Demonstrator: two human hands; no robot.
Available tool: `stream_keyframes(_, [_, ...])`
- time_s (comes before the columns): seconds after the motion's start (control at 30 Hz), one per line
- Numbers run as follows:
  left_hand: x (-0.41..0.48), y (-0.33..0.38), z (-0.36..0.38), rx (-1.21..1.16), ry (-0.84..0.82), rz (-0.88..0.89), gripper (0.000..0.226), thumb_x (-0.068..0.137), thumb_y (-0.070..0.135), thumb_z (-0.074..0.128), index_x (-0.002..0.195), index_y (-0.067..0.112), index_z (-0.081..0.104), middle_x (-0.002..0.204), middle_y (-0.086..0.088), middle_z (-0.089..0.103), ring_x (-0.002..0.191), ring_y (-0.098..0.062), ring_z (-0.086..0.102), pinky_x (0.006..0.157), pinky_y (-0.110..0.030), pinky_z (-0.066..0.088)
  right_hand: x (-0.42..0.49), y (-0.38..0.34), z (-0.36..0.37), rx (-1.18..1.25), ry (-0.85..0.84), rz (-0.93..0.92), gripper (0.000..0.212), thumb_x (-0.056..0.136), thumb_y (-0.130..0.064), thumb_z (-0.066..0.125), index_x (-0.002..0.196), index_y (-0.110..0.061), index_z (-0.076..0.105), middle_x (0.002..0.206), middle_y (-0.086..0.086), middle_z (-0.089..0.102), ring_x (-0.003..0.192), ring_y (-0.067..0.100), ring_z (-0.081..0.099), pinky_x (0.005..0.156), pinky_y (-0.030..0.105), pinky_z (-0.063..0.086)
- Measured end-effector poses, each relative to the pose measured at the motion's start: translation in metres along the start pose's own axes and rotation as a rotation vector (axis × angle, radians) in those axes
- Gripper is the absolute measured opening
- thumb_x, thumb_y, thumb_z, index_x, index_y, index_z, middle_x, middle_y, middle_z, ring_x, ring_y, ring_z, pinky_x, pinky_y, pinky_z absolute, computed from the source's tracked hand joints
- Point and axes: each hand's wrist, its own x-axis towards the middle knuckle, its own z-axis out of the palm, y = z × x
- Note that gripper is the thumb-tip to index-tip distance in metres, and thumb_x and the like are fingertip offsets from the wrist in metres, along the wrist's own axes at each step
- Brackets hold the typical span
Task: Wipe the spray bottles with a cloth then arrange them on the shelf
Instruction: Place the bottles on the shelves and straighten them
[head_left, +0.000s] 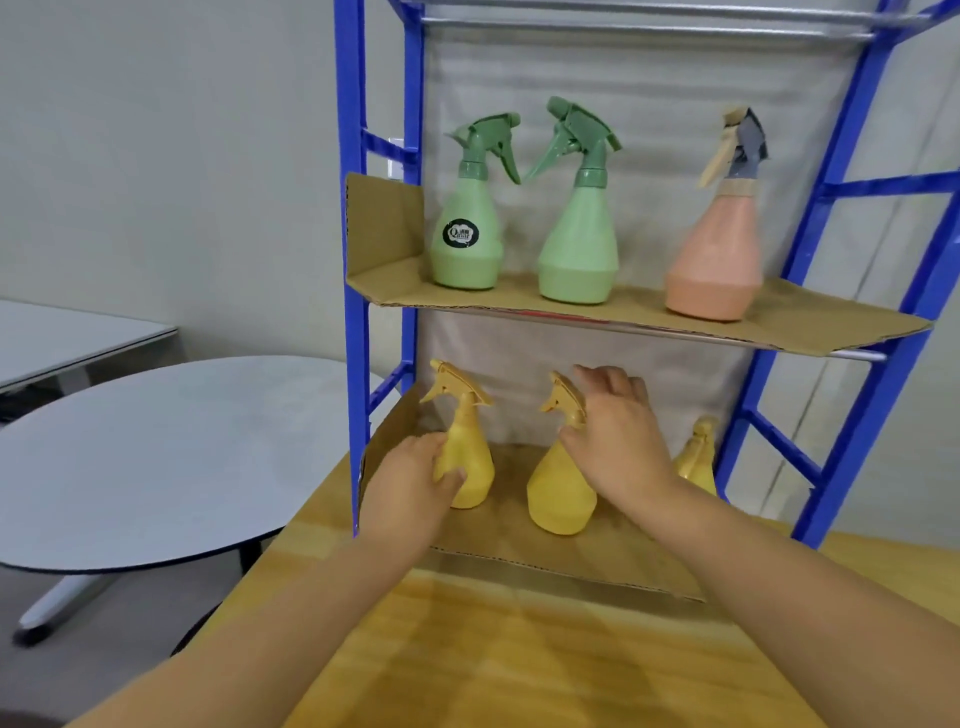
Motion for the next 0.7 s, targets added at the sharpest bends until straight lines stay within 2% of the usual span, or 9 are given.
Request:
stream_keyframes(0.1, [0.023,0.004,0.009,0.019,0.098,0.021,0.037,0.088,0.034,0.059,0.123,0.020,0.056,0.112,0.002,0.061,0.100,-0.015,0.059,0.084,-0.027,0.050,0.019,0.007,0.004,0.028,-0.098,0.109,0.051,0.087,-0.030,0.057,0.130,-0.007,0.042,0.126,0.013,0.049,0.118,0.030,0.041,0.094,0.038,0.040])
stream_keyframes(0.23, [0.046,0.006,0.019,0.017,0.155,0.041,0.025,0.087,0.038,0.057,0.100,0.017,0.060,0.090,0.001,0.062,0.086,-0.021,0.058,0.069,-0.033,0.051,0.040,0.011,0.003,0.066,-0.195,0.237,0.032,0.086,-0.041,0.054,0.103,-0.015,0.059,0.100,0.004,0.064,0.097,0.027,0.058,0.078,0.034,0.048])
stream_keyframes(0.33, [0.057,0.006,0.025,0.030,0.159,0.042,0.028,0.085,0.043,0.054,0.091,0.017,0.060,0.082,0.002,0.058,0.083,-0.022,0.056,0.069,-0.035,0.050,0.048,0.012,0.004,-0.006,-0.225,0.237,0.026,0.084,-0.039,0.057,0.069,-0.017,0.059,0.074,0.003,0.062,0.078,0.025,0.060,0.061,0.028,0.043])
stream_keyframes(0.4, [0.061,0.005,0.029,0.019,0.154,0.017,0.020,0.086,0.041,0.054,0.084,0.022,0.057,0.084,0.002,0.060,0.085,-0.023,0.057,0.069,-0.036,0.052,0.051,0.014,0.006,-0.016,-0.211,0.240,0.032,0.082,-0.035,0.058,0.058,-0.016,0.052,0.063,0.002,0.055,0.070,0.025,0.057,0.053,0.027,0.036])
stream_keyframes(0.47, [0.063,0.004,0.032,-0.024,0.165,0.001,0.013,0.086,0.035,0.055,0.078,0.026,0.054,0.083,0.002,0.062,0.087,-0.025,0.058,0.069,-0.038,0.053,0.053,0.017,0.008,-0.039,-0.194,0.222,0.033,0.081,-0.031,0.058,0.054,-0.015,0.048,0.059,0.002,0.050,0.068,0.025,0.054,0.048,0.027,0.031])
stream_keyframes(0.53, [0.064,0.003,0.033,-0.083,0.185,-0.029,0.010,0.086,0.031,0.057,0.087,0.023,0.063,0.090,-0.001,0.067,0.090,-0.025,0.059,0.073,-0.039,0.053,0.055,0.019,0.008,-0.069,-0.185,0.197,0.033,0.082,-0.030,0.057,0.054,-0.016,0.047,0.059,0.001,0.048,0.068,0.024,0.053,0.047,0.026,0.028])
stream_keyframes(0.57, [0.064,0.004,0.033,-0.109,0.192,-0.050,0.016,0.086,0.031,0.058,0.095,0.021,0.067,0.095,-0.002,0.068,0.093,-0.024,0.059,0.076,-0.037,0.052,0.056,0.020,0.008,-0.083,-0.179,0.187,0.033,0.083,-0.031,0.056,0.055,-0.017,0.047,0.059,0.001,0.047,0.067,0.024,0.052,0.046,0.026,0.027])
stream_keyframes(0.7, [0.066,0.006,0.037,-0.177,0.205,-0.097,0.029,0.086,0.031,0.060,0.112,0.018,0.065,0.103,-0.002,0.066,0.094,-0.020,0.060,0.072,-0.026,0.042,0.060,0.023,0.007,-0.127,-0.145,0.166,0.033,0.085,-0.033,0.054,0.057,-0.017,0.046,0.061,0.000,0.047,0.067,0.024,0.051,0.046,0.025,0.025])
